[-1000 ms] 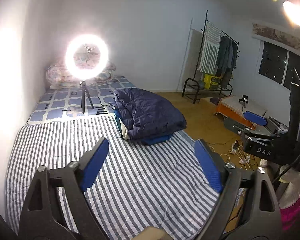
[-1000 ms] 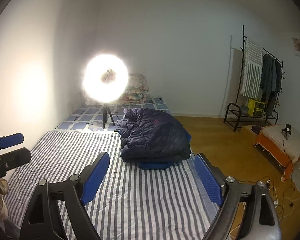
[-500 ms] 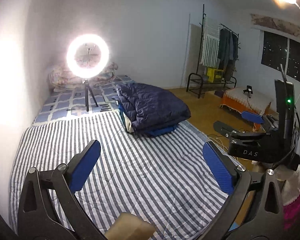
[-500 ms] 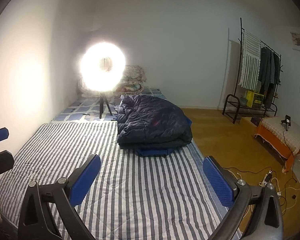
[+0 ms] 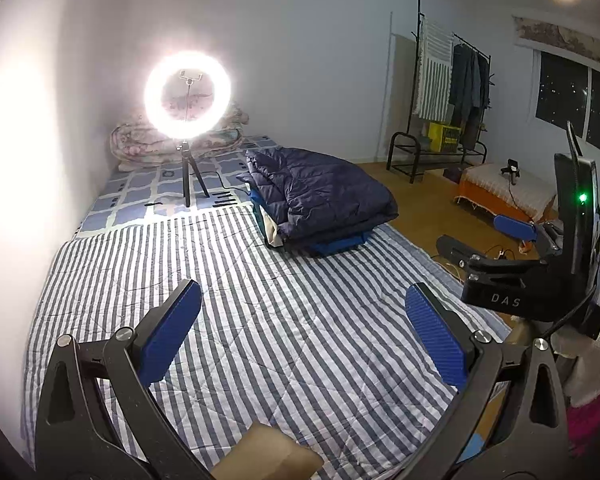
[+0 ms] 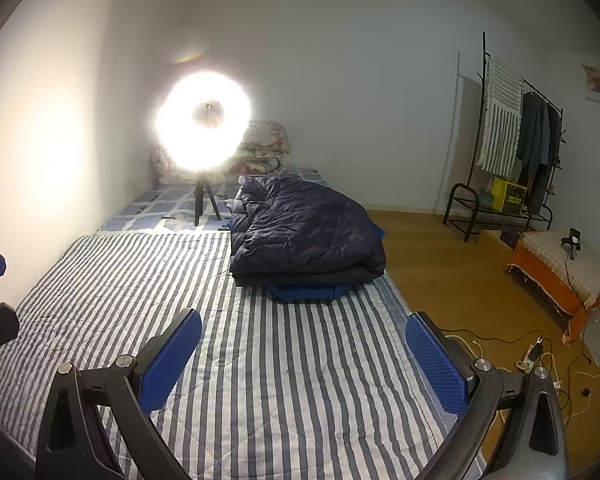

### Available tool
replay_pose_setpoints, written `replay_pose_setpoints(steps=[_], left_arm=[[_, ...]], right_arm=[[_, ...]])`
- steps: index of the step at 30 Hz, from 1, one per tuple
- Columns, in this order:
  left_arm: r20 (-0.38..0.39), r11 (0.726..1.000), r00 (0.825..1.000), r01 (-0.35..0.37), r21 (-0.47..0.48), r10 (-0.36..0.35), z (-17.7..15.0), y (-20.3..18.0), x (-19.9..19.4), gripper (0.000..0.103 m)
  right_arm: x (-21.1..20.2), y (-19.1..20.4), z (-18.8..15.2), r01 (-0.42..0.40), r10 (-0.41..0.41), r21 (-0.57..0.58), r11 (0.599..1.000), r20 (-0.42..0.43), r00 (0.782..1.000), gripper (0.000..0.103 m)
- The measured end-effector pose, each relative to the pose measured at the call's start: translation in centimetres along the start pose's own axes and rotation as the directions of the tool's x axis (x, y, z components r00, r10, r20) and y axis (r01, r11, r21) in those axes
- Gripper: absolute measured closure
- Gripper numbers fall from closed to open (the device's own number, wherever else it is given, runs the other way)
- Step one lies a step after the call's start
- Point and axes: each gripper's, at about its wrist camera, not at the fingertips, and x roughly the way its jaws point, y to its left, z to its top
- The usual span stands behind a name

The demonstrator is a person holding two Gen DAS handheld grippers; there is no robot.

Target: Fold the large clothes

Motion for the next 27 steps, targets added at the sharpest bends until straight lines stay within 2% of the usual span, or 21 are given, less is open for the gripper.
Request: replay_pose_setpoints(steps=[27], left_arm=[[0.006, 1.000, 1.000, 0.009, 0.006, -0.009, 0.03, -0.04, -0.88, 0.000]], right_arm=[[0.43, -0.06, -0.08, -0.011, 0.011, 0.013, 1.000, -0.009, 1.000, 0.000]])
